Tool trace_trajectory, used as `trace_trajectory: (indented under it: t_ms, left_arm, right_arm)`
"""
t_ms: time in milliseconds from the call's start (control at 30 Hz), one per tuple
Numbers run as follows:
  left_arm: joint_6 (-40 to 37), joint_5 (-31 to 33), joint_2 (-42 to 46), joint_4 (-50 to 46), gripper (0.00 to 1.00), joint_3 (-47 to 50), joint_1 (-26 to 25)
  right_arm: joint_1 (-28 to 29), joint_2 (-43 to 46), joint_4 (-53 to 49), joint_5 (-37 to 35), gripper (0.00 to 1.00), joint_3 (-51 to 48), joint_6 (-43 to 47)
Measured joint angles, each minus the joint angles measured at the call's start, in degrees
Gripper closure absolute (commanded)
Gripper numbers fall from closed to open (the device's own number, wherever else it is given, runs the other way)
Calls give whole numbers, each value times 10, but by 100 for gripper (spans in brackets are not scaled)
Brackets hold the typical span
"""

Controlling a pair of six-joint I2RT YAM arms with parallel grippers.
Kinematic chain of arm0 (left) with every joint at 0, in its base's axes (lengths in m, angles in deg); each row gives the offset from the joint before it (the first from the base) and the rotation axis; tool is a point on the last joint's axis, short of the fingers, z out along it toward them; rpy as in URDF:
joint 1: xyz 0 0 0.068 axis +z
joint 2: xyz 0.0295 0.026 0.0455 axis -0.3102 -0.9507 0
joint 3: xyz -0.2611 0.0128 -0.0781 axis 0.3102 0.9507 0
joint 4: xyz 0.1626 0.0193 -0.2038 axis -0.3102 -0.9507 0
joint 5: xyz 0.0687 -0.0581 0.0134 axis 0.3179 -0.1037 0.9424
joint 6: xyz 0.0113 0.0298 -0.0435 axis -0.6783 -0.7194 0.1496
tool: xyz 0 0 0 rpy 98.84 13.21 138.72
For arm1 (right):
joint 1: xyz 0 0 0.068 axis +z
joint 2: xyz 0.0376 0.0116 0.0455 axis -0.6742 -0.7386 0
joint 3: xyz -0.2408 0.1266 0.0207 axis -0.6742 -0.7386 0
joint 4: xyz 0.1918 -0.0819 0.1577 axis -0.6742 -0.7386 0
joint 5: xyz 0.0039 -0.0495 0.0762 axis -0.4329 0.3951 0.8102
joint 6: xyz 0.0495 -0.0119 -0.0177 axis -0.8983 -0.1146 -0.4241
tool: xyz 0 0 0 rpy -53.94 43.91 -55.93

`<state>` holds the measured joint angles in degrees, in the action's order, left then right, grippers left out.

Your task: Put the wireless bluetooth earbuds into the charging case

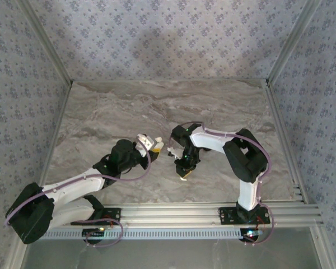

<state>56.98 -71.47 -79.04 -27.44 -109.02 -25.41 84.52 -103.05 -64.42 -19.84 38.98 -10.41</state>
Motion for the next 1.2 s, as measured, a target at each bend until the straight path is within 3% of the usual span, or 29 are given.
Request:
trace_trajectory:
  t_ms: [400, 600, 833, 1200]
  left_arm:
    - [-5, 0, -3, 0, 89, 0, 0]
    - [-4, 0, -16, 13, 89, 0, 0]
    - [-2, 1, -61, 99, 89, 0, -5]
    - [9, -20, -164, 240, 89, -26, -13]
  right_arm:
    - [-35, 68, 47, 4, 93, -57, -27]
    - [-75, 165, 123, 11, 93, -116, -96]
    - [-133, 318, 272, -1, 93, -185, -225]
    - [-138, 434, 416, -37, 92, -188, -323]
